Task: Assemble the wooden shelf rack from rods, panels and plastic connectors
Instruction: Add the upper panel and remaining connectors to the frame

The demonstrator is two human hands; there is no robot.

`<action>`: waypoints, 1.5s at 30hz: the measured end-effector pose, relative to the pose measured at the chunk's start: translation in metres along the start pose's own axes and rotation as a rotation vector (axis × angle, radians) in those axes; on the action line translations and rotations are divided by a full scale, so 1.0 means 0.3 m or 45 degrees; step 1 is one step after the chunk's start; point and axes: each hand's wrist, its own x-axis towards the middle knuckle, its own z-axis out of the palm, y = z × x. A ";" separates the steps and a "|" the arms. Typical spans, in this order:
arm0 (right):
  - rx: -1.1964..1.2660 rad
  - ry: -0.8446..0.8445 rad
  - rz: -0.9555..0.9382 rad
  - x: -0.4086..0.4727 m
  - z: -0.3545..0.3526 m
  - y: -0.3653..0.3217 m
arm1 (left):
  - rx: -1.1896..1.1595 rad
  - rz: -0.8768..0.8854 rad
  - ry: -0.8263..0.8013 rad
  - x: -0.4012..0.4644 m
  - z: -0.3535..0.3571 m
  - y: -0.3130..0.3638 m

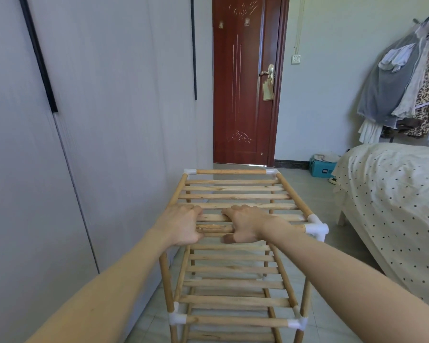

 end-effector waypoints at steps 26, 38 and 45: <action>-0.176 0.202 0.250 -0.135 0.052 0.314 | -0.042 -0.054 0.075 0.055 0.039 -0.011; -0.216 0.277 0.657 -0.244 0.057 0.349 | -0.518 -0.184 -0.010 0.007 -0.023 0.316; 0.419 0.597 0.315 -0.361 0.026 0.172 | -1.447 -0.026 0.425 0.009 -0.120 0.406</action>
